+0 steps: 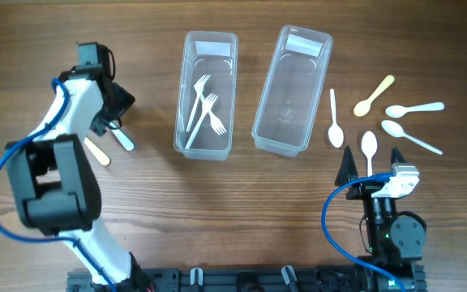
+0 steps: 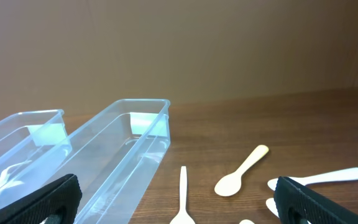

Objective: Pack container

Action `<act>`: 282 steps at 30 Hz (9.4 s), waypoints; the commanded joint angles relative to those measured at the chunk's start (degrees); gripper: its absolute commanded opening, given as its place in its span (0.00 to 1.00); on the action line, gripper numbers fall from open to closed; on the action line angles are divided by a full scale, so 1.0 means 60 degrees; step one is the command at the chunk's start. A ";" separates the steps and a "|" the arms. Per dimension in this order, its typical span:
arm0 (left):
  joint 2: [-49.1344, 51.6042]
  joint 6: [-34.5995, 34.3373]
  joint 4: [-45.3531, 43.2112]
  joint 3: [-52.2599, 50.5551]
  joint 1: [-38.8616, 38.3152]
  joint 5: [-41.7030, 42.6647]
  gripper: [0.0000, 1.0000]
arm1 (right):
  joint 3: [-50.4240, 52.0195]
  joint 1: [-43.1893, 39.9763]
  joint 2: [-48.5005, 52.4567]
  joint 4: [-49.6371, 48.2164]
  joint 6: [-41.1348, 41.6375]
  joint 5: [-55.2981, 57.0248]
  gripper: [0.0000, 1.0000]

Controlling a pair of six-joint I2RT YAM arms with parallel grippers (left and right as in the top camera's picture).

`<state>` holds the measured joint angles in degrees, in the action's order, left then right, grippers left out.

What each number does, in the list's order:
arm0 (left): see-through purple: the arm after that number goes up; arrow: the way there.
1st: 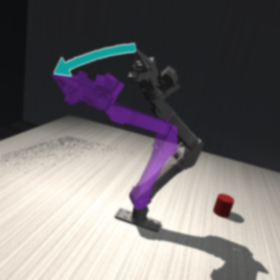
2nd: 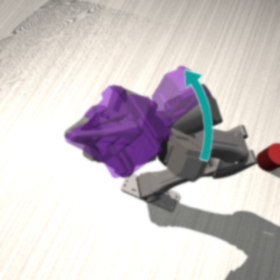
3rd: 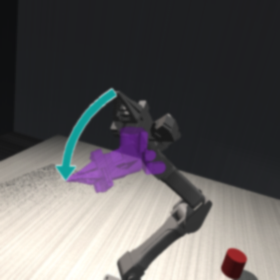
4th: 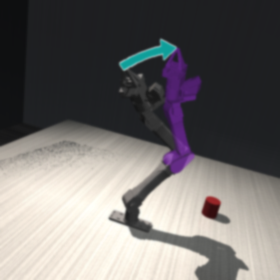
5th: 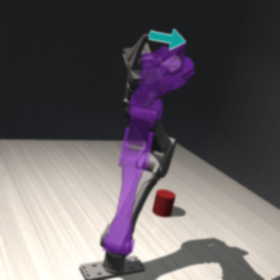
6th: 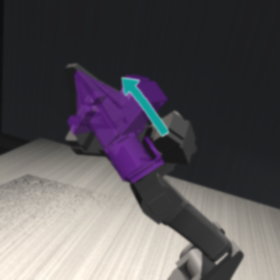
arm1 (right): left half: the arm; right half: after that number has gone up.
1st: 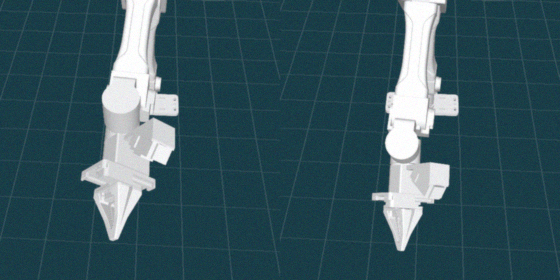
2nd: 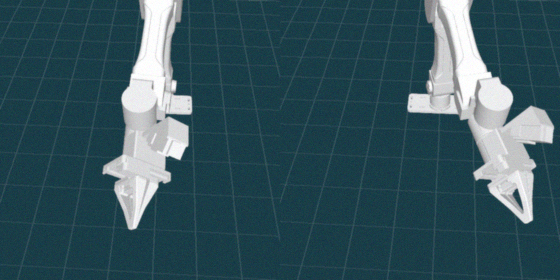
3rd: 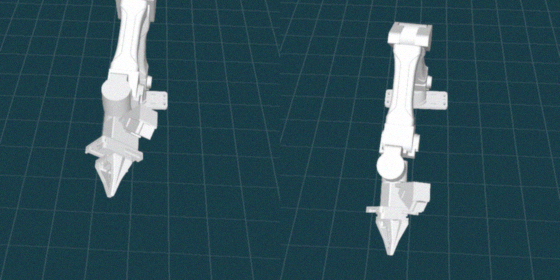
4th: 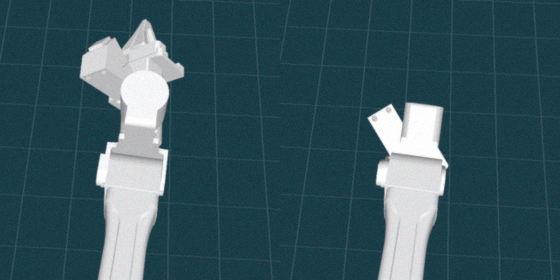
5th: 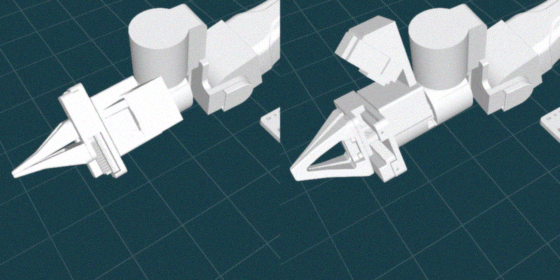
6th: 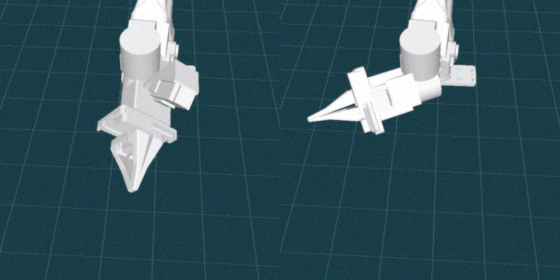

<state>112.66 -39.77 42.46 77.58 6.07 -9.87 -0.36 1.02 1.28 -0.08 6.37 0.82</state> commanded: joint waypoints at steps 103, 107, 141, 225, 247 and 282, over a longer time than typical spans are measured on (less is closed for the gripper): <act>0.0608 0.0674 0.0557 -0.0018 0.1592 0.1071 0.04 | 0.0007 -0.0022 -0.0044 -0.0058 -0.0033 -0.0149 1.00; -0.1366 0.2135 0.0211 0.0736 0.1577 0.2532 0.04 | 0.0007 -0.0022 -0.0044 -0.0058 -0.0036 -0.0149 1.00; -0.2226 0.3942 -0.0375 0.0750 0.1224 0.2306 1.00 | 0.0007 -0.0022 -0.0044 -0.0058 -0.0036 -0.0149 1.00; -0.2222 0.3945 -0.0386 0.0750 0.1446 0.2306 1.00 | -1.2488 -0.0583 1.9114 0.6226 -0.0069 -0.1064 0.38; -0.2222 0.3945 -0.0386 0.0750 0.1450 0.2306 1.00 | -1.2316 -0.0586 1.8218 0.6138 0.0182 -0.1184 0.04; -0.2222 0.3945 -0.0386 0.0750 0.1450 0.2306 1.00 | -1.2593 -0.3734 1.5344 0.7632 0.6721 0.1898 1.00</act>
<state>100.40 -15.62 40.27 82.04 14.41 4.12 -76.01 -18.98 92.90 45.36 34.76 10.15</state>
